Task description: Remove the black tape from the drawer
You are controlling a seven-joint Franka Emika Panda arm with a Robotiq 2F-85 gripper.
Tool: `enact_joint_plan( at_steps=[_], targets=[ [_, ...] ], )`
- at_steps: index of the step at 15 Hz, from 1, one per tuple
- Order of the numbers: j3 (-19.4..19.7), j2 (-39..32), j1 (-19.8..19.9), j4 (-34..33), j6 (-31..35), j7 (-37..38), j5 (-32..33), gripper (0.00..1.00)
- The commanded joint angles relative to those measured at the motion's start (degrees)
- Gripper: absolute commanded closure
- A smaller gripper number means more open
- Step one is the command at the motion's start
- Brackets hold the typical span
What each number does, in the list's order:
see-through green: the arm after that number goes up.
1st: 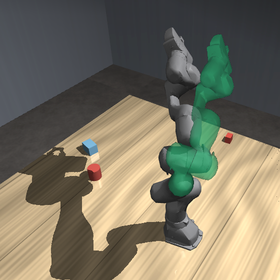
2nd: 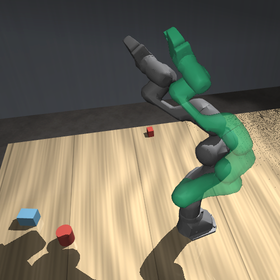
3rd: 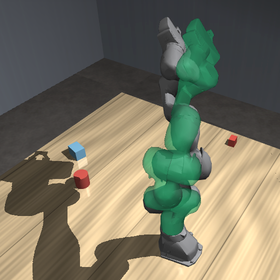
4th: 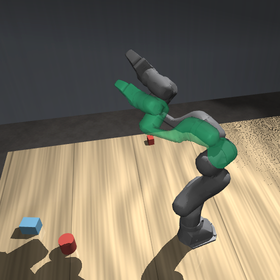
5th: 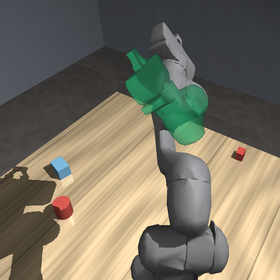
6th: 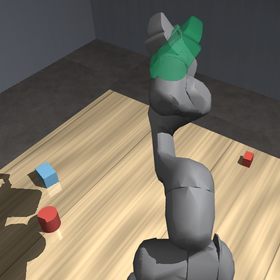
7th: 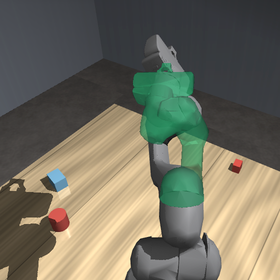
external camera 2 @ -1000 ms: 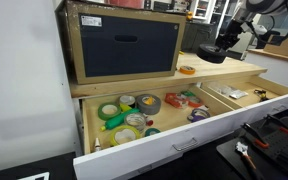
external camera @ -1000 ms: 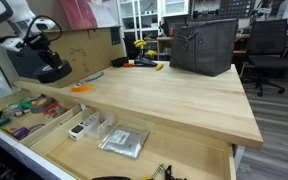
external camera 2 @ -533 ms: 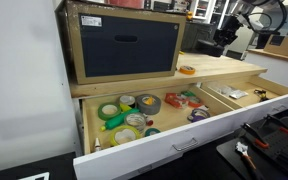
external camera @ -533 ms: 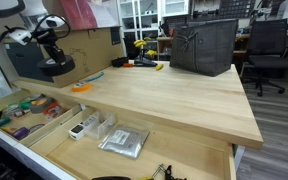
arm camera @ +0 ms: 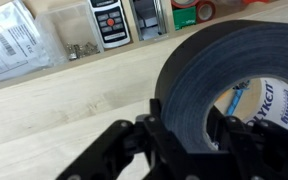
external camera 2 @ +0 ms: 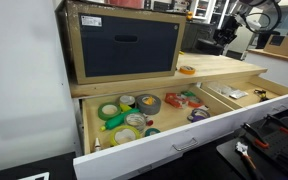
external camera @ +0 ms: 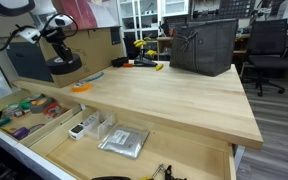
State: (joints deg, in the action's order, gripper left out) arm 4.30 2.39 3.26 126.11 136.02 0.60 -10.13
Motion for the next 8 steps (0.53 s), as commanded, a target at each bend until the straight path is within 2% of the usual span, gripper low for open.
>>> enact_joint_plan(
  at_steps=[1,3,4,8],
  targets=[
    [0.14,1.15,0.49,-2.40,-2.16,1.67,-0.30,0.81],
    [0.07,0.00,0.50,-0.61,-0.11,0.15,0.04,0.81],
    [0.08,-0.06,0.55,-0.53,-0.11,0.17,0.10,0.56],
    [0.04,-1.29,0.59,-0.03,-0.06,0.12,0.21,0.56]
  ],
)
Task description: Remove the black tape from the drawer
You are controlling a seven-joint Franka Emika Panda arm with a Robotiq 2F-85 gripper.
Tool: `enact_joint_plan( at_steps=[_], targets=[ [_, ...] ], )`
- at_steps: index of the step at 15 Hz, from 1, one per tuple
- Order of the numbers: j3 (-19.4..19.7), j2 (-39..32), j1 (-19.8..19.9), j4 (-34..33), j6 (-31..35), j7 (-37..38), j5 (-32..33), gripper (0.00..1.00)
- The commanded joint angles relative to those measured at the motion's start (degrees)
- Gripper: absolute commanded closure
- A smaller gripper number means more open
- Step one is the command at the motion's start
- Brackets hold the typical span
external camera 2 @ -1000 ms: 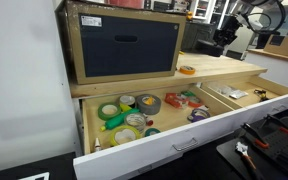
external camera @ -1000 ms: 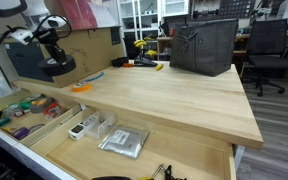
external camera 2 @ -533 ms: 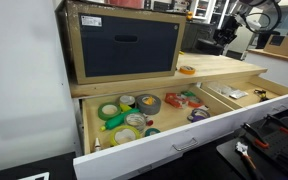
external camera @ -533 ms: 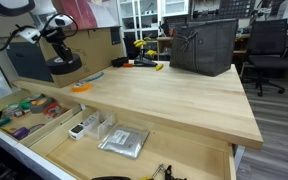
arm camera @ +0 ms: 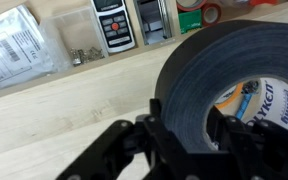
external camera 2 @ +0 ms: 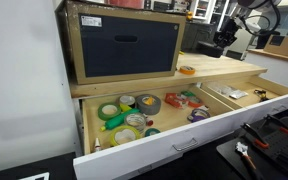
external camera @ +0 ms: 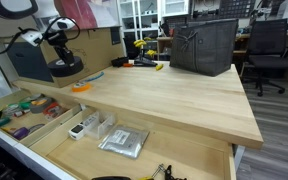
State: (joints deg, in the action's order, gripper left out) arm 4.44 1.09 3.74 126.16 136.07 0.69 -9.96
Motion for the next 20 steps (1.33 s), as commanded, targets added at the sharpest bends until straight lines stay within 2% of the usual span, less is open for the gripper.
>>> enact_joint_plan(
  at_steps=[1,5,6,11,16,20],
  targets=[
    [-0.10,-0.11,0.11,-0.07,-0.11,0.03,0.04,0.56],
    [-0.10,-0.13,0.11,-0.08,-0.10,0.03,0.04,0.56],
    [-0.13,-0.78,0.15,-0.97,-1.91,2.50,1.21,0.81],
    [0.51,-7.54,0.74,-10.47,-9.38,12.44,2.41,0.81],
    [1.07,-15.96,1.17,-25.99,-15.73,20.54,-0.35,0.81],
    [1.87,-23.59,0.81,-37.66,-18.36,27.58,0.23,0.81]
  ],
)
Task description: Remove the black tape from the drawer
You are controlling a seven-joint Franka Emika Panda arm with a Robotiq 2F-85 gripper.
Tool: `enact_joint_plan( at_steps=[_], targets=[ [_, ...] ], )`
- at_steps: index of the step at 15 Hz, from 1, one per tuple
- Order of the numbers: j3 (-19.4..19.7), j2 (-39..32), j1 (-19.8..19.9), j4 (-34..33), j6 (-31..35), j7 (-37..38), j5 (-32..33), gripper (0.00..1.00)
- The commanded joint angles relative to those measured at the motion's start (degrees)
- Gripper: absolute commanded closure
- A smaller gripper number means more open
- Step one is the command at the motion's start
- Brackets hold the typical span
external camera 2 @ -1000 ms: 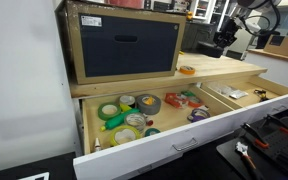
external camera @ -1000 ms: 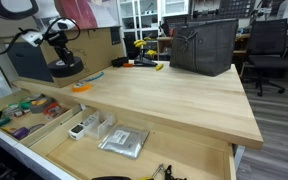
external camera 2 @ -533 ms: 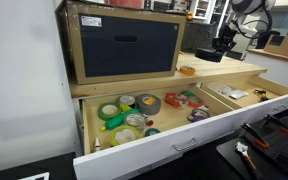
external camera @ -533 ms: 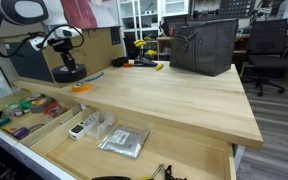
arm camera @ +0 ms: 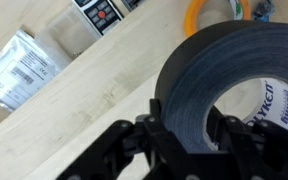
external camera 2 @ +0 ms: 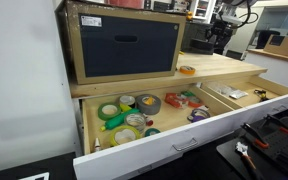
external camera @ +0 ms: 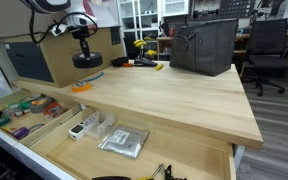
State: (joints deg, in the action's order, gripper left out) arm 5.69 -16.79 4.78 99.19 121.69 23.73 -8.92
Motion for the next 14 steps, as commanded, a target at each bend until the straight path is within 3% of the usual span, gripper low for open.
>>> enact_joint_plan(
  at_steps=[1,14],
  targets=[
    [0.81,-7.23,-0.34,-12.71,-4.20,5.65,-0.47,0.81],
    [0.61,-22.40,-0.95,-28.73,-5.16,10.45,-0.51,0.81]
  ],
)
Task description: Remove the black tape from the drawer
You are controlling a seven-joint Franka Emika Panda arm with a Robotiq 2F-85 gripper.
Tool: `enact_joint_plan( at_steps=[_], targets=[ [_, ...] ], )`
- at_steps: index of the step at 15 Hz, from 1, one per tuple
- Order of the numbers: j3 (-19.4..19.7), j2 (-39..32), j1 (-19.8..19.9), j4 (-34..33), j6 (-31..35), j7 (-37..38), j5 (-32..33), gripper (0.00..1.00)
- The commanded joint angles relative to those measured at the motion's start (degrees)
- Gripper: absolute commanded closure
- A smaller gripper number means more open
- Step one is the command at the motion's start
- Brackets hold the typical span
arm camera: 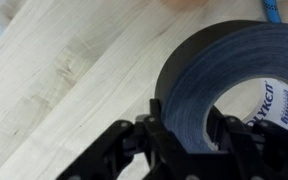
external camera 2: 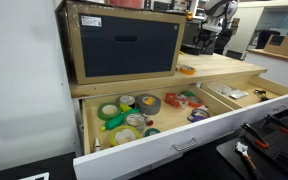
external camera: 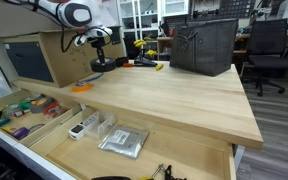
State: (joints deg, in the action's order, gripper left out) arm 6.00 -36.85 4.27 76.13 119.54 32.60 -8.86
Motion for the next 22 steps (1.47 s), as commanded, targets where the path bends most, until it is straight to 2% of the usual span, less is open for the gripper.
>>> enact_joint_plan(
  at_steps=[1,7,15,22],
  targets=[
    [0.31,-3.07,-0.53,-6.23,-3.00,1.64,-0.38,0.81],
    [0.69,-6.60,-1.00,-7.66,-3.42,1.39,0.48,0.81],
    [0.85,-7.73,-1.65,-5.93,-2.57,-0.20,3.27,0.81],
    [0.53,-7.57,-5.37,-3.28,1.74,-2.16,7.43,0.81]
  ],
)
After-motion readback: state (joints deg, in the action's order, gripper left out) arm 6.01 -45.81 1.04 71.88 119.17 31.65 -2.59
